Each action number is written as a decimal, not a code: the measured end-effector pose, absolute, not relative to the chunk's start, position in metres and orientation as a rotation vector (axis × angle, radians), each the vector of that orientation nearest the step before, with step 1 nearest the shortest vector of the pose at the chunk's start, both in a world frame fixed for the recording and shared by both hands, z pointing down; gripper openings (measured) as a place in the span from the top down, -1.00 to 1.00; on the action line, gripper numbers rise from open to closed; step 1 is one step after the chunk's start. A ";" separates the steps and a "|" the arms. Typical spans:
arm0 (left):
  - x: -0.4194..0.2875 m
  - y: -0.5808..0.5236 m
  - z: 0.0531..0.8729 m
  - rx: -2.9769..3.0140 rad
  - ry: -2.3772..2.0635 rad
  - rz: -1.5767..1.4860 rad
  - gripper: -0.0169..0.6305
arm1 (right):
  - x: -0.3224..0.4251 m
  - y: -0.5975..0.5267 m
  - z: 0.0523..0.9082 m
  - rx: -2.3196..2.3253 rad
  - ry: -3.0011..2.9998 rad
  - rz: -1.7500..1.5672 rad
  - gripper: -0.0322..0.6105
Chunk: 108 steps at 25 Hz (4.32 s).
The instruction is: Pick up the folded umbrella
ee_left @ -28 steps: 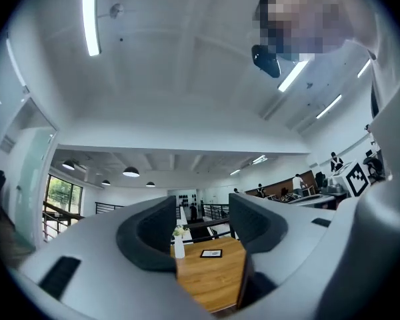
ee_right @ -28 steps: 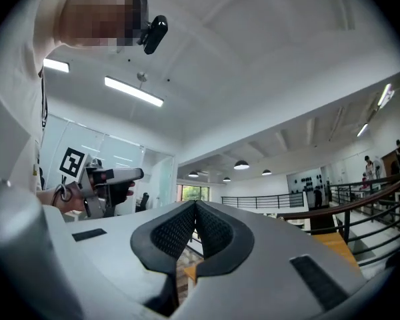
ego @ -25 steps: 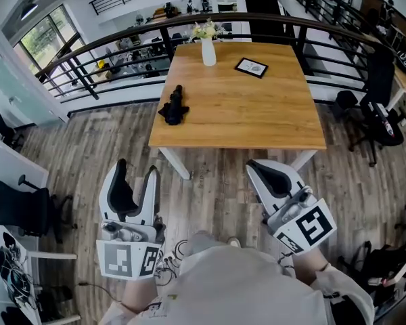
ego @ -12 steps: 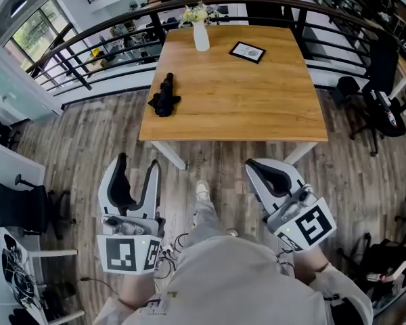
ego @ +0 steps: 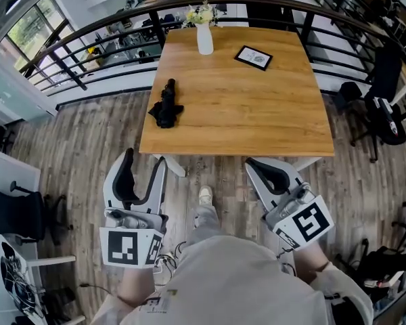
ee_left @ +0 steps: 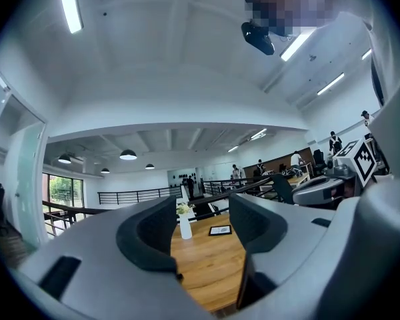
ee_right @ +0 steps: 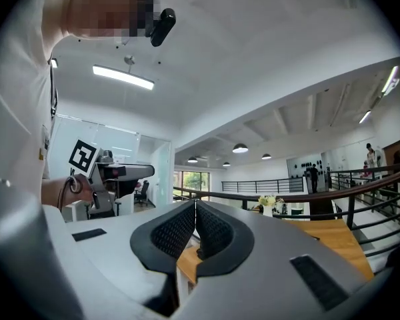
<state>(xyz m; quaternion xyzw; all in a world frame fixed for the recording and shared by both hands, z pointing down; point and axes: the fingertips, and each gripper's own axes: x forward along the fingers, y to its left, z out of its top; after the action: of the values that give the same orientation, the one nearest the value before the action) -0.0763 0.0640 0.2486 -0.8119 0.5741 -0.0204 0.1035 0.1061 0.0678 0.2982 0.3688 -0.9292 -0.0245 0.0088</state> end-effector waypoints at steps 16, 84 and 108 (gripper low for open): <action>-0.163 -0.180 0.323 -2.681 1.633 -0.260 0.14 | 0.001 -0.149 0.313 1.176 -2.752 0.048 0.81; -0.145 -0.339 0.671 -3.190 2.010 -1.065 0.18 | 0.016 -0.331 0.496 0.938 -2.580 0.693 0.81; -0.136 -0.316 0.236 -2.524 1.666 0.106 0.17 | 0.116 -0.298 0.203 1.501 -2.758 -0.281 0.81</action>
<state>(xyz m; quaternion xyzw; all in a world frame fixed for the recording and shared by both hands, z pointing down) -0.1357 -0.3158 0.2361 -0.8327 0.5496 0.0349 0.0576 0.1162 -0.2978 0.2030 0.4761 -0.8748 -0.0892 -0.0052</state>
